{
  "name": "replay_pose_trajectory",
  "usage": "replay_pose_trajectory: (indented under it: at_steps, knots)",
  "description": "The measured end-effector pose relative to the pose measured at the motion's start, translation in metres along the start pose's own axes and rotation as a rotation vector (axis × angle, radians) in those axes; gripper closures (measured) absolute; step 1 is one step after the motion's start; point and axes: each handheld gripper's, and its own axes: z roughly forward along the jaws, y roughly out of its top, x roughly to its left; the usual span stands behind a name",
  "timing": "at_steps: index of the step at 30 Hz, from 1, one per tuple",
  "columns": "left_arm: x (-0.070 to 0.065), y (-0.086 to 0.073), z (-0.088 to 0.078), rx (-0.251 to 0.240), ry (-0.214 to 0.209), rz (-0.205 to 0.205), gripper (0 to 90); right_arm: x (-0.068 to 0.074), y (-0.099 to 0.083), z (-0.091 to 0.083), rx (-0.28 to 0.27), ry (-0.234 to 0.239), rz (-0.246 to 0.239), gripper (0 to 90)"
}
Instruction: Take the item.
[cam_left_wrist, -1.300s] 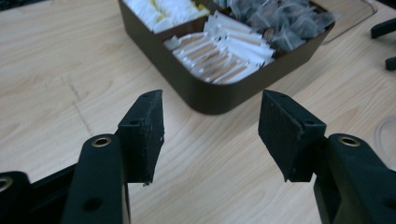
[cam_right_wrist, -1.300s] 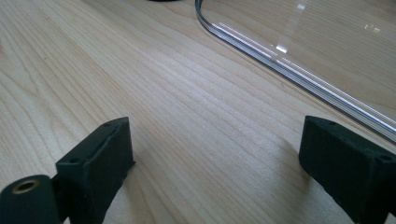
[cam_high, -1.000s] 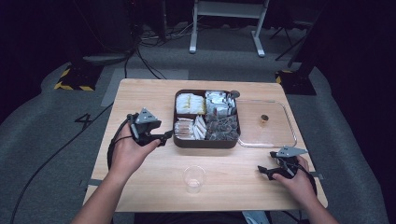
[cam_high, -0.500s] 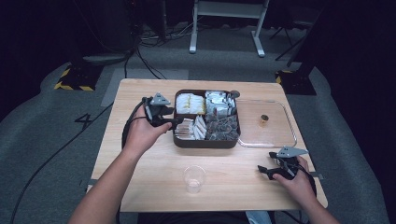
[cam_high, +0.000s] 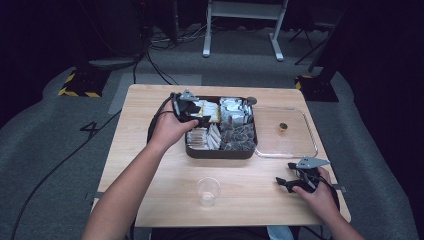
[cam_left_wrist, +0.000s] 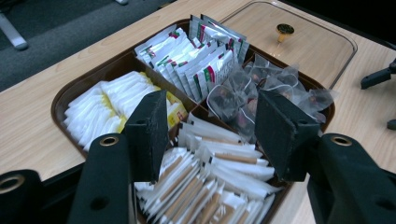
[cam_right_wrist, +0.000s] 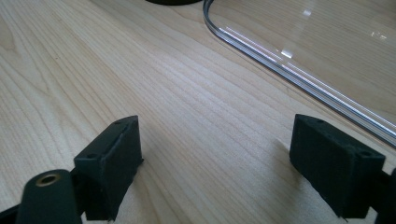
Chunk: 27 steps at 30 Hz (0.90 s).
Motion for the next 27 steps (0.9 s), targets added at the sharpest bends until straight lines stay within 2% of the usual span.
replay_pose_trajectory:
  at_steps: [5, 12, 16, 23, 24, 27]
  knots:
    - [0.005, 0.007, 0.017, 0.019, -0.015, -0.009, 48.8, 0.0, 0.0, 0.0, 0.0, 0.0, 0.0, 16.8]
    - [0.015, 0.007, 0.04, 0.041, -0.037, 0.009, 48.5, 0.0, 0.0, 0.0, 0.0, 0.001, 0.0, 16.9]
    - [0.023, 0.004, 0.056, 0.054, -0.037, -0.024, 49.8, 0.0, 0.0, 0.0, 0.0, 0.001, -0.001, 16.9]
    - [0.032, 0.0, 0.074, 0.118, -0.023, -0.044, 51.5, 0.0, 0.0, 0.0, 0.0, 0.001, -0.001, 16.9]
    - [0.034, 0.0, 0.076, 0.125, -0.02, -0.036, 51.8, 0.0, 0.0, 0.0, 0.0, 0.001, 0.0, 16.9]
    - [0.039, -0.001, 0.083, 0.135, -0.015, -0.056, 54.6, 0.0, 0.0, 0.0, 0.0, 0.001, -0.001, 16.9]
